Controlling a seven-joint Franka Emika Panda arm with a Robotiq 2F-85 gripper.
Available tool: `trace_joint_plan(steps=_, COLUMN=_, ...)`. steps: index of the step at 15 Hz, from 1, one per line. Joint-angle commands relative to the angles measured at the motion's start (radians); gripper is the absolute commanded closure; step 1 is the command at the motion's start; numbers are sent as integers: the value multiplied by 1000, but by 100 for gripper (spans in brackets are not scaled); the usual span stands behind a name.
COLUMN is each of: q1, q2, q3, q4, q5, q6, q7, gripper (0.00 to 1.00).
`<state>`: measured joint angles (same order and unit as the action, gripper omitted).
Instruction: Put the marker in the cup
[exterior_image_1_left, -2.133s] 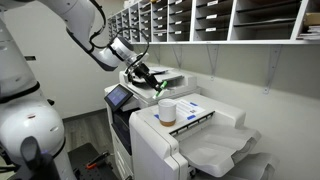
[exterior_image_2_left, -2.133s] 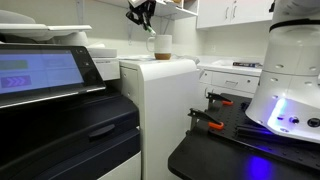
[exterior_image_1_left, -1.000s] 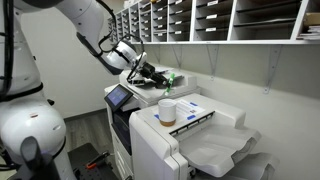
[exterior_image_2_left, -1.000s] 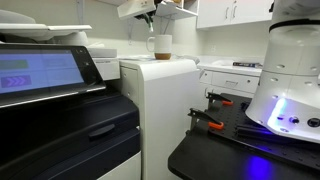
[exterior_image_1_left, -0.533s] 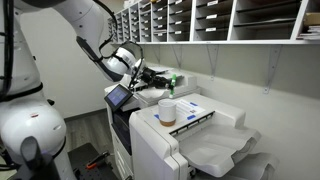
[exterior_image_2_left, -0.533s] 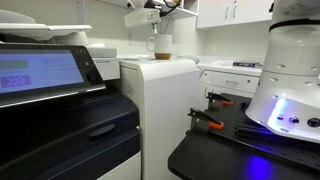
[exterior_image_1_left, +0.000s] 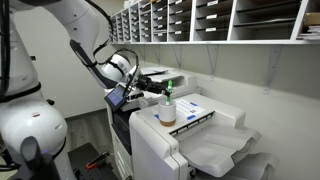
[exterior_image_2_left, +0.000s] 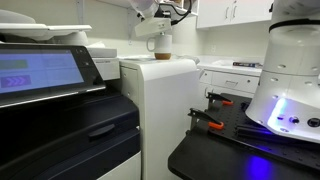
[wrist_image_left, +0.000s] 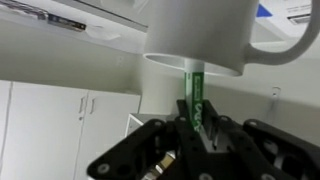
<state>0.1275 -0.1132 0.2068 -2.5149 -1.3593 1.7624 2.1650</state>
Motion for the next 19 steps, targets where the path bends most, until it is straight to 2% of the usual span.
trace_joint_plan(steps=1, q1=25, q2=-28, q3=-18, q4=-47, q5=-6, q6=31, q7=17, gripper=55)
trace_joint_plan(steps=2, q1=28, q2=-31, q3=-17, q4=-54, q5=-9, q6=32, q7=9, gripper=54)
trace_joint_plan(steps=5, q1=39, q2=-74, q3=-19, q4=-70, q5=9, q6=67, q7=-27, gripper=34)
trace_joint_plan(steps=8, q1=55, q2=-151, q3=-28, q4=-81, q5=84, q6=122, q7=-182, gripper=10)
trace_joint_plan(steps=10, q1=66, q2=-202, q3=-33, q4=-79, q5=170, q6=109, q7=-328, gripper=0)
trace_joint_plan(steps=11, q1=72, q2=-231, q3=-39, q4=-78, q5=222, q6=105, q7=-419, gripper=0)
trace_joint_plan(steps=14, q1=76, q2=-299, q3=-41, q4=-75, q5=317, q6=73, q7=-581, gripper=0)
trace_joint_plan(steps=19, q1=65, q2=-393, q3=-34, q4=-93, q5=372, q6=50, q7=-738, gripper=0)
